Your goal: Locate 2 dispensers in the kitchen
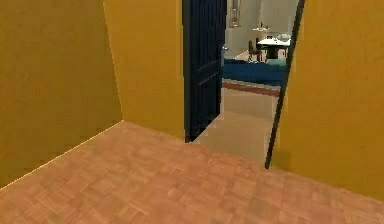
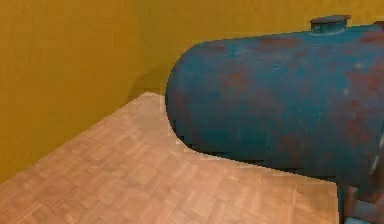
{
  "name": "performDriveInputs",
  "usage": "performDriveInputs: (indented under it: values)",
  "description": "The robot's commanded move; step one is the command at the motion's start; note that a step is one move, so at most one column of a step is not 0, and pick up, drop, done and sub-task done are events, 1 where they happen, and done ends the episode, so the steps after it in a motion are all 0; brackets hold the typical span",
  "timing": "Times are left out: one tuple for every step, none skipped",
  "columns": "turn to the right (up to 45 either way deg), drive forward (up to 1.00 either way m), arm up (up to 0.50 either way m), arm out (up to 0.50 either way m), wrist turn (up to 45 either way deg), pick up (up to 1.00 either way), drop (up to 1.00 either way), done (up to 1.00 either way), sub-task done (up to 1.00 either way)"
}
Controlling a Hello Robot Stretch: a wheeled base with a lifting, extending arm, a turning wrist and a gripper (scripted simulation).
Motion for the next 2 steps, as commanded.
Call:
performDriveInputs:
  values:
    - [0.0, 1.0, 0.0, 0.0, 0.0, 0.0, 0.0, 0.0, 0.0]
    - [0.0, 0.55, 0.0, 0.0, 0.0, 0.0, 0.0, 0.0, 0.0]
